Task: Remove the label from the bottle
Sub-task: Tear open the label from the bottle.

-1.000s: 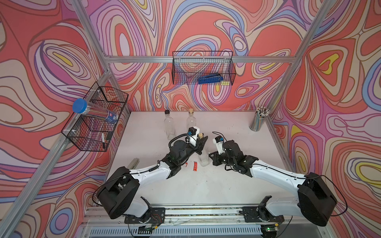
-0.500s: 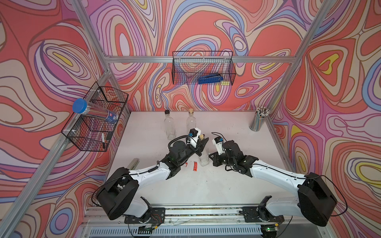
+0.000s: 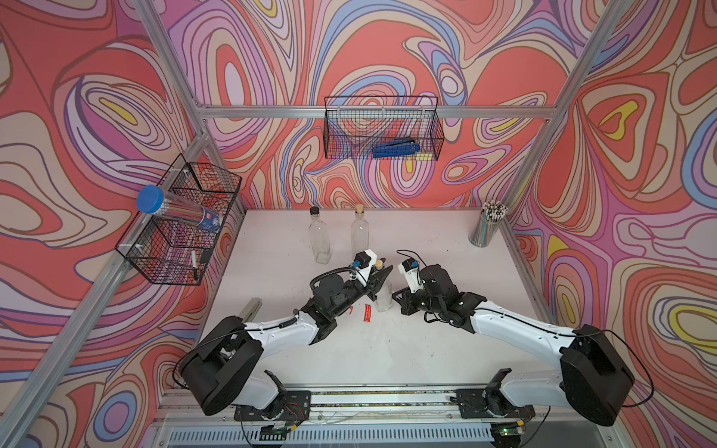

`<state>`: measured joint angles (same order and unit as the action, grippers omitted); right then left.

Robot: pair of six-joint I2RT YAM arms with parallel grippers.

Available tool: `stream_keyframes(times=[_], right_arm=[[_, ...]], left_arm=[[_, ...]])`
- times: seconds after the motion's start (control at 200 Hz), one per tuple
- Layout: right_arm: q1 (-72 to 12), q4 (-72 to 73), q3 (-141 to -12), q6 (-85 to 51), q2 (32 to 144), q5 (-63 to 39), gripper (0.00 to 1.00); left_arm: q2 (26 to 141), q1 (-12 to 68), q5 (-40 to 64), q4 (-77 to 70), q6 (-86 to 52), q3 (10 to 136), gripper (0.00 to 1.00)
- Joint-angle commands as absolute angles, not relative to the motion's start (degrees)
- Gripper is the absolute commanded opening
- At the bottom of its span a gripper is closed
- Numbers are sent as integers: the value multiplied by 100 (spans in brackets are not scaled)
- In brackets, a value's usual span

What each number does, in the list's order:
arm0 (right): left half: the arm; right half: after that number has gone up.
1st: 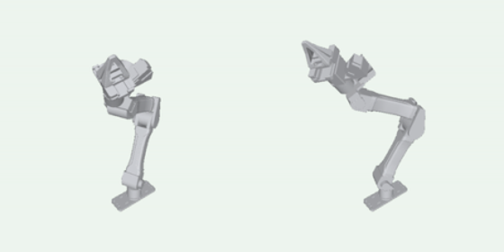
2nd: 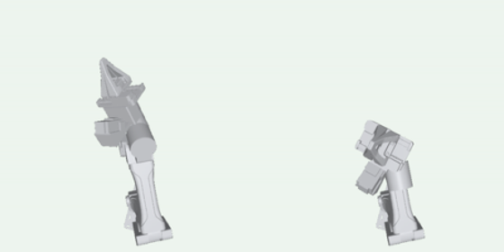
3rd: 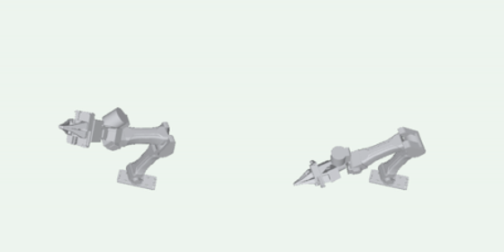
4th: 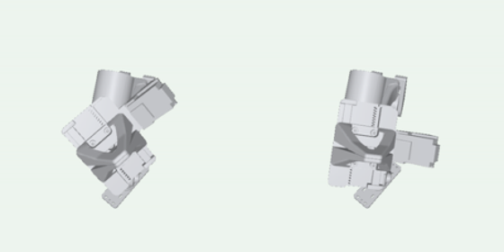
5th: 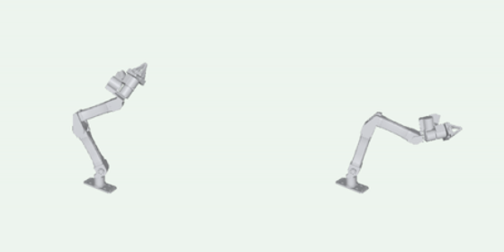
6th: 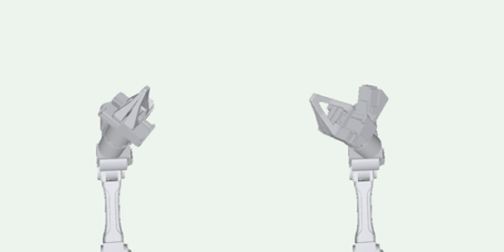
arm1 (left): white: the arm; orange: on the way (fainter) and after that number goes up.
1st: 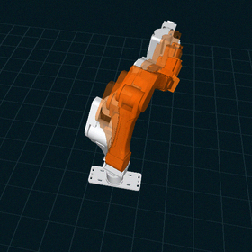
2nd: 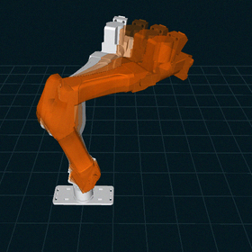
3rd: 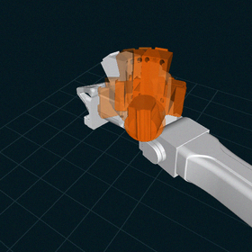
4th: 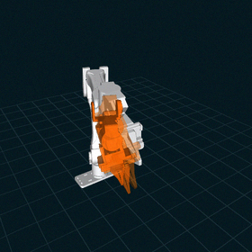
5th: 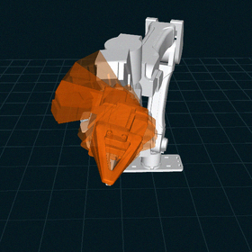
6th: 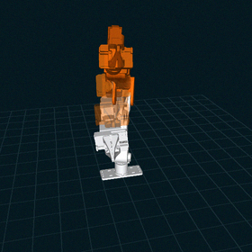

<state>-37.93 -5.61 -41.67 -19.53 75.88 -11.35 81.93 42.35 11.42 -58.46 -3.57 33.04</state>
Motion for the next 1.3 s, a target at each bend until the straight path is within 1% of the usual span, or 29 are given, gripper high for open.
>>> stream_keyframes(times=[0.0,0.22,0.3,0.336,0.471,0.591,0.651,0.741,0.931,0.962,1.032,1.082,1.297], right_arm=[[-3705,-862,-4054,-1916,7646,-979,0],[-3700,-965,-4181,-1835,7655,-1124,0],[-3700,-1072,-4262,-1753,7619,-1134,18],[-3700,-1120,-4284,-1719,7588,-1134,24],[-3700,-1311,-4333,-1611,7482,-1153,34],[-3700,-1406,-4318,-1523,7410,-1140,35],[-3700,-1415,-4298,-1520,7371,-1131,33],[-3701,-1373,-4272,-1520,7334,-1160,23],[-3700,-1319,-4280,-1520,7330,-1247,21],[-3700,-1310,-4289,-1520,7338,-1258,17],[-3700,-1293,-4289,-1521,7356,-1274,6],[-3700,-1289,-4289,-1512,7362,-1263,0],[-3701,-1375,-4293,-1485,7356,-1182,0]], left_arm=[[8516,4254,1253,-5237,-228,2801,0],[8580,4254,1358,-5319,-248,2769,0],[8583,4254,1369,-5239,-233,2803,0],[8580,4258,1371,-5165,-222,2841,0],[8556,4254,1381,-4980,-204,2899,0],[8535,4254,1379,-4896,-195,2904,0],[8530,4254,1371,-4882,-198,2908,0],[8524,4253,1367,-4854,-197,2909,0],[8513,4254,1375,-4808,-198,2909,0],[8514,4254,1372,-4799,-200,2909,0],[8509,4254,1380,-4791,-193,2909,0],[8513,4254,1374,-4782,-186,2909,0],[8508,4254,1390,-4720,-128,2909,0]])
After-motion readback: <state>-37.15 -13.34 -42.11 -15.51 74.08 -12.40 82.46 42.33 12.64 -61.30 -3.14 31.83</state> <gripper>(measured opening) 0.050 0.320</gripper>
